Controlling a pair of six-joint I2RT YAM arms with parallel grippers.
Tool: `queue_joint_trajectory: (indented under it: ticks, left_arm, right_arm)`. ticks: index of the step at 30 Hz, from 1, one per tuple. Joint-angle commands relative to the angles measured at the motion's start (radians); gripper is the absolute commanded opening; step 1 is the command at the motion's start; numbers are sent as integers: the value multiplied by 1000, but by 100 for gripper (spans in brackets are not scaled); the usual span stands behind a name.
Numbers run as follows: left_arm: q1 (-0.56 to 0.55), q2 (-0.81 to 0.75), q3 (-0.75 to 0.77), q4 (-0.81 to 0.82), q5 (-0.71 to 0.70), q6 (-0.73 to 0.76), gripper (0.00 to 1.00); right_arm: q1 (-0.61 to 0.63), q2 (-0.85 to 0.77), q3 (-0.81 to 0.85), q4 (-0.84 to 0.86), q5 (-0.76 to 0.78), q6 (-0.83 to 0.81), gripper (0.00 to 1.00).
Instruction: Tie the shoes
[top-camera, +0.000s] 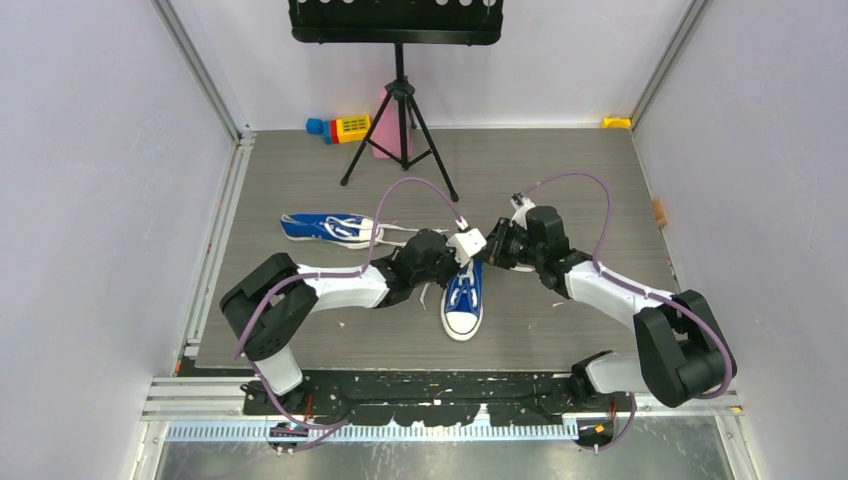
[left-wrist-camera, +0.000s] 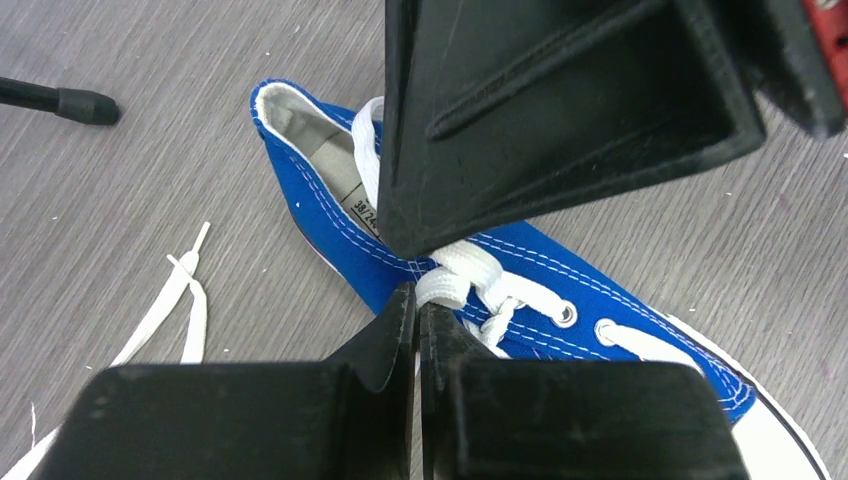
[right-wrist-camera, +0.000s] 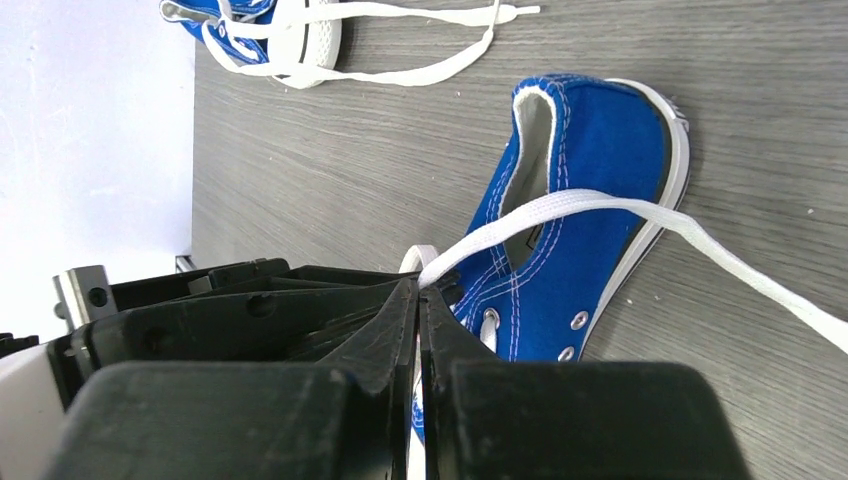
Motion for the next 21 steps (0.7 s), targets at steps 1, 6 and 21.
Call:
queue_joint_trajectory:
  ticks: [1,6,21]
  left_arm:
    - [6,-13,19,77,19,18,1]
    - [6,-15,21,77,24,28,1]
    - [6,-53,-10,64,-9,31,0]
  right_arm:
    - [0,23,-4,69,-47,19,9]
    - [0,32,-4,74,-62,29,18]
    - [-7,35,-6,45,-9,46,19]
